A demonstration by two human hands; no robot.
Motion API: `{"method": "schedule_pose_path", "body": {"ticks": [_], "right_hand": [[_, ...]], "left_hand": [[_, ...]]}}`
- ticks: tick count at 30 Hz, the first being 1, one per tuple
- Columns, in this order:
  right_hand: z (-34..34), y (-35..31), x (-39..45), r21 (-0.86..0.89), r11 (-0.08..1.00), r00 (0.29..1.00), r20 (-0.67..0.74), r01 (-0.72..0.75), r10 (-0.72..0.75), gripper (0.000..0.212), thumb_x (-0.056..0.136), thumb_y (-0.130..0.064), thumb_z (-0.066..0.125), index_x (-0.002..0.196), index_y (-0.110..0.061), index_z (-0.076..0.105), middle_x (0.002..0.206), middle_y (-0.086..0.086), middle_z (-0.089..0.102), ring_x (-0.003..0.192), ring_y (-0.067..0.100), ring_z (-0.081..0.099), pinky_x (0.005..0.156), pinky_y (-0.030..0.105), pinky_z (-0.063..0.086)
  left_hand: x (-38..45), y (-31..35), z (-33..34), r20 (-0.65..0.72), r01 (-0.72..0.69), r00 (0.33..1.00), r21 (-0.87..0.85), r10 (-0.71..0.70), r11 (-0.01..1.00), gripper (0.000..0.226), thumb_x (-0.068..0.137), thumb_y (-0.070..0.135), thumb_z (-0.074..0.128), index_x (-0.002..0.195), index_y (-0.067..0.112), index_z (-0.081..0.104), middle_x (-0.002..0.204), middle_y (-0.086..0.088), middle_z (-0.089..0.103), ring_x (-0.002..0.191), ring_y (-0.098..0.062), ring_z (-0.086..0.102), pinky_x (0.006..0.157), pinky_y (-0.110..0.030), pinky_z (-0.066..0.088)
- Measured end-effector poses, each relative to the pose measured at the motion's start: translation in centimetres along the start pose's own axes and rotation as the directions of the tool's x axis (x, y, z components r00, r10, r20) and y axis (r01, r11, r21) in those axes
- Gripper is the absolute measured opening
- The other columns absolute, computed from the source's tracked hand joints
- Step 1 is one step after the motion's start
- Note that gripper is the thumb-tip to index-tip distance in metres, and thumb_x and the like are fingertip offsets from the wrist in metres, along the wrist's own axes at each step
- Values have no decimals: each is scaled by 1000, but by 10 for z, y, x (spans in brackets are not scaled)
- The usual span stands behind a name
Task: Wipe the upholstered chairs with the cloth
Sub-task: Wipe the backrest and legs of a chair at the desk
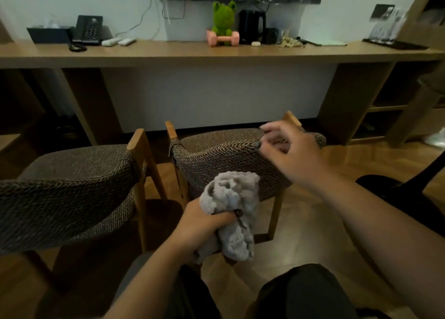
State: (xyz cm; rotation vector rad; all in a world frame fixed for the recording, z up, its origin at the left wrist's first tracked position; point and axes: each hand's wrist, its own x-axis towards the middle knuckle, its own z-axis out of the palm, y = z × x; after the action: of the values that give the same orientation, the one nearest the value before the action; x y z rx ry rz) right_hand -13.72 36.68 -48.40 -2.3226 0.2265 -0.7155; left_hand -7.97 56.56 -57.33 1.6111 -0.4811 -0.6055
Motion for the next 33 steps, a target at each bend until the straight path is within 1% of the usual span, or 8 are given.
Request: {"method": "schedule_pose_path", "body": {"ticks": [4, 9, 13, 15, 18, 23, 29, 33], "right_hand": [[-3, 29, 38, -429, 898, 994, 2, -97, 108, 23, 97, -33, 42, 103, -19, 59, 96, -7, 59, 90, 13, 54, 65, 25, 38], [3, 35, 78, -721, 685, 849, 422, 102, 318, 44, 101, -31, 14, 72, -14, 43, 76, 3, 46, 74, 20, 45, 78, 42, 42], [2, 43, 89, -716, 691, 808, 463, 100, 363, 39, 99, -31, 15, 75, -15, 41, 83, 4, 46, 84, 24, 46, 77, 40, 39], [6, 47, 88, -697, 712, 829, 445, 83, 339, 34, 98, -29, 18, 73, -16, 39, 87, 4, 44, 86, 24, 45, 76, 39, 36], [7, 50, 90, -681, 729, 839, 439, 76, 322, 40, 98, -32, 16, 69, -17, 39, 80, 3, 40, 82, 23, 41, 81, 39, 32], [8, 53, 91, -709, 674, 779, 536, 208, 324, 68, 58, -53, -9, 72, -12, 44, 73, 5, 46, 75, 22, 44, 102, 60, 24], [9, 60, 94, -677, 723, 825, 482, 136, 296, 51, 80, -44, 5, 69, -12, 42, 73, 8, 48, 69, 20, 44, 93, 58, 30], [9, 60, 94, -616, 786, 851, 439, 51, 289, 40, 97, -31, 16, 68, -12, 35, 73, 9, 45, 68, 23, 42, 74, 46, 37]], "left_hand": [[6, -27, 8, -309, -2, 949, -225, -69, 974, 36, 84, 7, 67, 109, 29, 56, 109, 7, 66, 101, -12, 64, 79, -25, 51], [11, -29, 46, -430, -224, 847, 244, 312, 943, 56, 84, 3, 61, 129, 30, 40, 117, 18, 53, 114, -6, 53, 88, -17, 47], [37, -41, 78, -257, -493, 515, 692, 818, 528, 45, 98, 28, 51, 137, 13, 37, 144, -15, 36, 143, -20, 28, 115, -39, 31], [62, -50, 88, -135, -448, 453, 821, 881, 355, 41, 100, 28, 49, 138, 15, 38, 146, -15, 32, 144, -26, 22, 114, -56, 26], [98, -77, 88, 89, -377, 515, 917, 853, 132, 39, 104, 22, 38, 142, 17, 34, 149, -8, 28, 149, -23, 4, 110, -65, 20], [125, -119, 70, 303, -395, 495, 913, 814, -100, 36, 104, 12, 32, 139, 14, 38, 145, -3, 32, 141, -24, 22, 115, -55, 5], [122, -157, 56, 497, -544, 643, 832, 582, -110, 41, 92, 12, 44, 130, 10, 60, 141, -9, 53, 135, -26, 37, 100, -57, 42], [106, -162, 47, 478, -553, 708, 833, 521, -12, 41, 88, 17, 43, 123, 15, 66, 140, -8, 54, 137, -27, 33, 92, -66, 43]]}}
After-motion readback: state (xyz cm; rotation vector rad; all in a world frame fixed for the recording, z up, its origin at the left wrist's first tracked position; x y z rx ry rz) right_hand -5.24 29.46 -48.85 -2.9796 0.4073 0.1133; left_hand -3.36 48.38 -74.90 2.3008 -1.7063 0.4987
